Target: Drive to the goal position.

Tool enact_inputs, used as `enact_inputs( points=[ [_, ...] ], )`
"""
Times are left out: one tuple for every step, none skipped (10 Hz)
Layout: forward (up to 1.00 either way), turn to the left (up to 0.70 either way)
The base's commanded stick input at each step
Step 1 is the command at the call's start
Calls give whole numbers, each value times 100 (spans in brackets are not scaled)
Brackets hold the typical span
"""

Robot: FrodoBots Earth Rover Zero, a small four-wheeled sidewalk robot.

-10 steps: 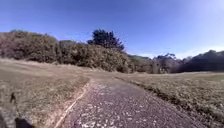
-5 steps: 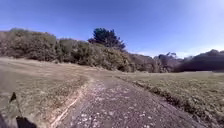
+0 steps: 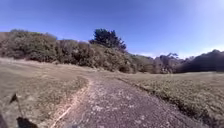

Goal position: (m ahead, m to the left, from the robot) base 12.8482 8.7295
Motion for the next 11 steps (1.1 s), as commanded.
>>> enact_inputs(
  points=[
    [50,14],
    [21,35],
    [0,70],
    [0,70],
    [70,14],
    [70,14],
    [70,14],
    [70,3],
    [70,1],
    [70,0],
    [70,0]
  ],
)
